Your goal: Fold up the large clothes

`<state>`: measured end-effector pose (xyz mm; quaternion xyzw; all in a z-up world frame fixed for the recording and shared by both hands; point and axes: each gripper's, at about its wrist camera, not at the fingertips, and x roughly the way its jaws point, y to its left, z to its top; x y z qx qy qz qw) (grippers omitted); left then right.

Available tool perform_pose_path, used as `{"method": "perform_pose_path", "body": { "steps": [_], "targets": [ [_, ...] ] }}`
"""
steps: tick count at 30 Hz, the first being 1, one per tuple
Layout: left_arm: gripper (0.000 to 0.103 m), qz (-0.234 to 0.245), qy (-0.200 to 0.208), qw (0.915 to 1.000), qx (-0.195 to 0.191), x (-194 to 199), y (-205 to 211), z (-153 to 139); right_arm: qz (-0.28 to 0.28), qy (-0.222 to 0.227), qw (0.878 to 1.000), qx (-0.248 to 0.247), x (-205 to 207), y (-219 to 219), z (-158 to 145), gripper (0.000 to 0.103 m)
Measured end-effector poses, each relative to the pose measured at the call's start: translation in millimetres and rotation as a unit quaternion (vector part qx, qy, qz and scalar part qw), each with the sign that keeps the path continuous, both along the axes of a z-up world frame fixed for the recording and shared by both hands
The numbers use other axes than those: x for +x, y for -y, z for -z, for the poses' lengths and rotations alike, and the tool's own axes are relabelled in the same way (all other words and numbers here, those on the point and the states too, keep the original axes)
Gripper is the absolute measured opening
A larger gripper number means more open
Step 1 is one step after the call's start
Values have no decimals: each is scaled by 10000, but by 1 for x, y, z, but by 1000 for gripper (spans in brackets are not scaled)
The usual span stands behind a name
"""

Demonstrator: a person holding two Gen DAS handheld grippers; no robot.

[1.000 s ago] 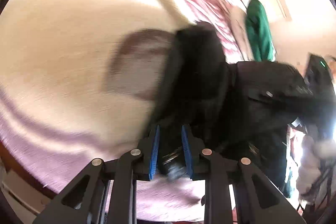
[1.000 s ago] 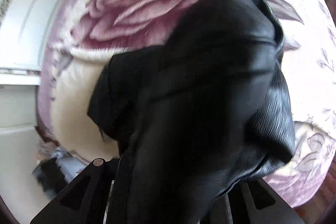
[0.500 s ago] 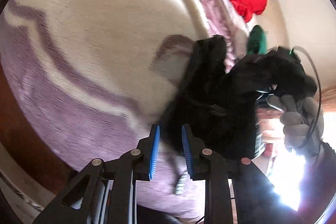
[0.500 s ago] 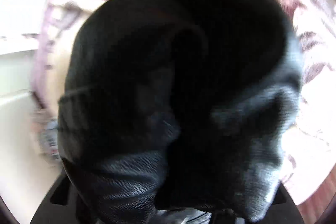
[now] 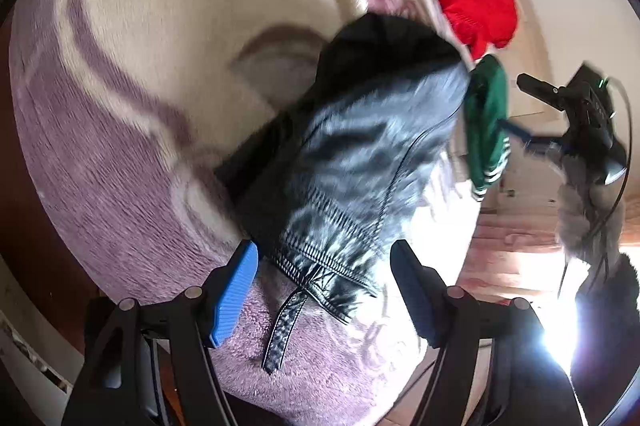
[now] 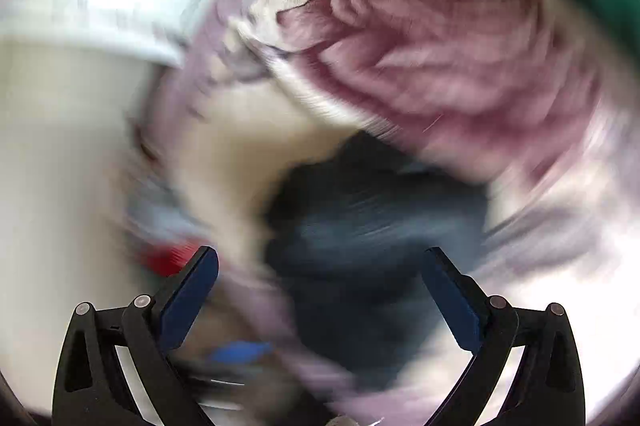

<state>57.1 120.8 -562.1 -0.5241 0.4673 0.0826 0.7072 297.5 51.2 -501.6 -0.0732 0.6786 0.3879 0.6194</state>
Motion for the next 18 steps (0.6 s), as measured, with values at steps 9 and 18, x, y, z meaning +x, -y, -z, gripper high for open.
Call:
{"method": "perform_pose_path", "body": {
  "steps": [9,18],
  "targets": [
    [66,-760,-176,9969,42,22,13,42,-4163,670,9029,-833,-40,-46,105,73],
    [66,-1284,-158,9916,-5,-9,-15,32,42,-1826,9810,-649,55,16,163,33]
  ]
}}
